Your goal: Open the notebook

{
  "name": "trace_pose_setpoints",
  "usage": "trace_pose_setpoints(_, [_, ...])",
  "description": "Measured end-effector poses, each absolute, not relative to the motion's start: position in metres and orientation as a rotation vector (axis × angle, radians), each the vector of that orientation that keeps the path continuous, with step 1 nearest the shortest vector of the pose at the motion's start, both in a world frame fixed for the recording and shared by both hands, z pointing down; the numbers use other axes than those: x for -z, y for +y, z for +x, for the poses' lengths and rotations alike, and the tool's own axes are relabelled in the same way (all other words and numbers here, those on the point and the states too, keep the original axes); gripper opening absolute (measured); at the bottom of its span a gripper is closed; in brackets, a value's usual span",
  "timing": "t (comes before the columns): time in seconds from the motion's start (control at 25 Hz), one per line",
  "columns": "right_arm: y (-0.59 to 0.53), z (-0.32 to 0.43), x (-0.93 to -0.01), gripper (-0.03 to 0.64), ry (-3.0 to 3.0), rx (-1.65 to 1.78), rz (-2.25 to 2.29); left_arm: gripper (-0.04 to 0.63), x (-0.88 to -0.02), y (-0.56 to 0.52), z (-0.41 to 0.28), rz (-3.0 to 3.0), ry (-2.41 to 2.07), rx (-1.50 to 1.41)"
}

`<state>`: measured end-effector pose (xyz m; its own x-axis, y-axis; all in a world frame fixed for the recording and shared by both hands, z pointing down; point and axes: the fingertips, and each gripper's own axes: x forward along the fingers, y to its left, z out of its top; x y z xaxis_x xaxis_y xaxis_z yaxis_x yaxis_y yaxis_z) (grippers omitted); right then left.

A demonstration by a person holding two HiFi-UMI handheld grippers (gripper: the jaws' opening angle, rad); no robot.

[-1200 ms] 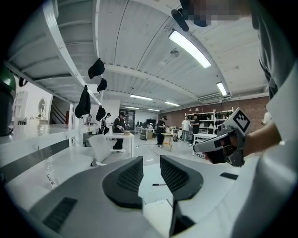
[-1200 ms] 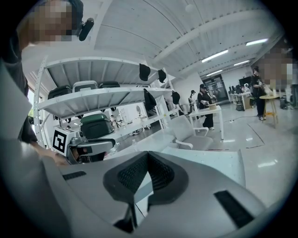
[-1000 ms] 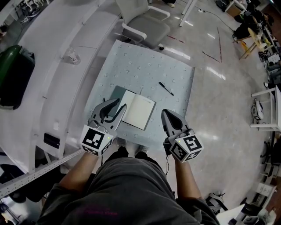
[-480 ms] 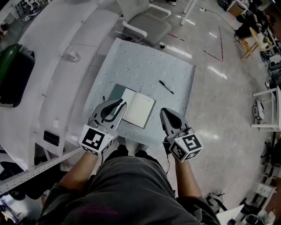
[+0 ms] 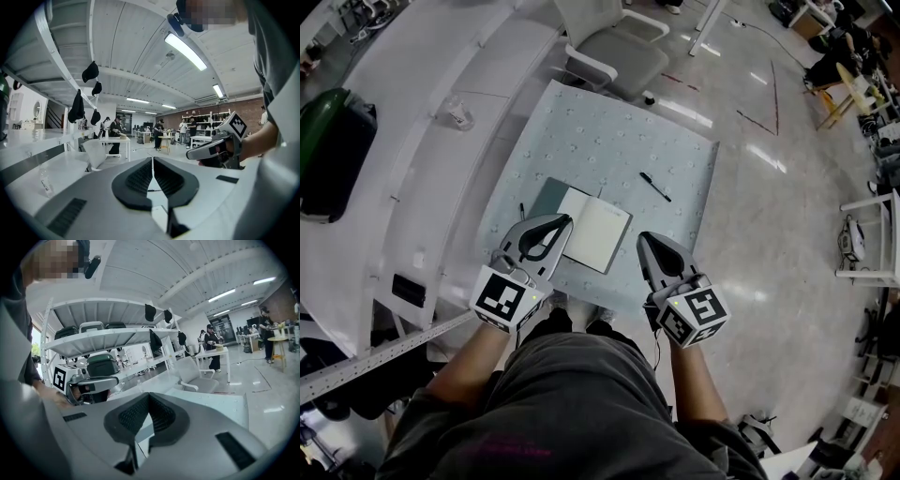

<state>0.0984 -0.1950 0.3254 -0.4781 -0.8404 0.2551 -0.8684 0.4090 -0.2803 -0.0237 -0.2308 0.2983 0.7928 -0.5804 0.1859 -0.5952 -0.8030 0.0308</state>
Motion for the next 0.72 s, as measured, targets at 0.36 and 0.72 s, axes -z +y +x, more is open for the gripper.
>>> trace_pose_setpoints(0.36, [-0.193, 0.096, -0.323, 0.003, -2.605, -0.586, 1.542, 0.002, -0.295, -0.226, -0.018, 2.891, -0.935, -0.254])
trace_pose_setpoints(0.72, [-0.189, 0.095, -0.327, 0.003, -2.593, -0.568, 1.508, 0.002, -0.296, -0.222, -0.013, 2.892, -0.925, -0.247])
